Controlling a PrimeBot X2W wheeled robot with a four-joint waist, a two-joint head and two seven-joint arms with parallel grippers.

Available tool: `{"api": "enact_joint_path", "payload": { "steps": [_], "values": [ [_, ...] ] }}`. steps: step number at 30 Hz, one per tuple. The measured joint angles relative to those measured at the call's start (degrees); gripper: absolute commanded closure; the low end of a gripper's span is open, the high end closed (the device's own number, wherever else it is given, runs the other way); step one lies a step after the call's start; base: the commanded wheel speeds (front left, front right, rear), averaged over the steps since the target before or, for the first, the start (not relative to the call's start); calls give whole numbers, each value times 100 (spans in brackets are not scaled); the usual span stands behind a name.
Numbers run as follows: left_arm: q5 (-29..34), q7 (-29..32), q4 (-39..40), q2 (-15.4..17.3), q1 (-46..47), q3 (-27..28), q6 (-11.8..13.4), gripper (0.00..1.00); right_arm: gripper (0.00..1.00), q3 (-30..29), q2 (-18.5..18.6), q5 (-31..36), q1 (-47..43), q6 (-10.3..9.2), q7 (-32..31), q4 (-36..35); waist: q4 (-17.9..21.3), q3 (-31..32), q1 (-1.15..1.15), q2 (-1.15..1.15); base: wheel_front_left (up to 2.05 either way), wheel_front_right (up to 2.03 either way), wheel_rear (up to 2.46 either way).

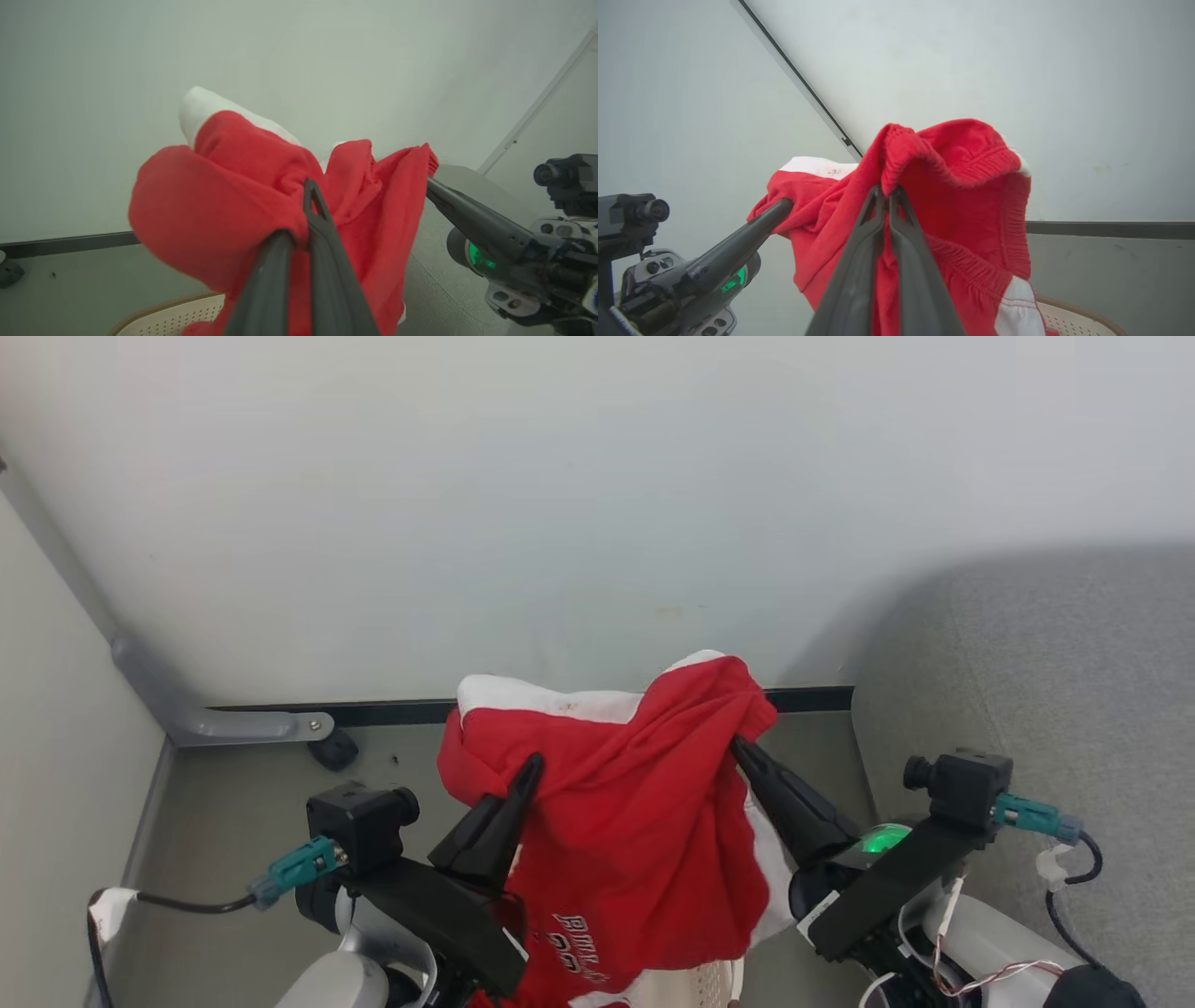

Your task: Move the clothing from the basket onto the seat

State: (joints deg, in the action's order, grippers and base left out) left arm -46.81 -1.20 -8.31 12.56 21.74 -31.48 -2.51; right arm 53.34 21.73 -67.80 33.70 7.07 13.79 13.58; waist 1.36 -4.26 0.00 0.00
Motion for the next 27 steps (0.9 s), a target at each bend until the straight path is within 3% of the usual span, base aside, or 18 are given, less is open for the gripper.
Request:
{"api": "enact_joint_path", "payload": {
  "steps": [1,2,3,27],
  "values": [
    [0,12,0,-7,-27,-29,0,59,100,-42,62,30,-9,0,10,-21,36,3,0,0,0,0,0],
    [0,11,0,-9,-52,-40,-1,59,100,-80,115,51,-15,0,29,-36,72,7,0,0,0,0,0],
    [0,11,0,-7,-76,-46,-1,0,100,-119,164,80,-17,0,42,-56,105,11,0,0,0,0,0],
    [227,1,588,256,-221,-403,-213,0,100,-1301,566,894,-465,0,49,-827,917,25,0,0,0,0,0]
  ]
}}
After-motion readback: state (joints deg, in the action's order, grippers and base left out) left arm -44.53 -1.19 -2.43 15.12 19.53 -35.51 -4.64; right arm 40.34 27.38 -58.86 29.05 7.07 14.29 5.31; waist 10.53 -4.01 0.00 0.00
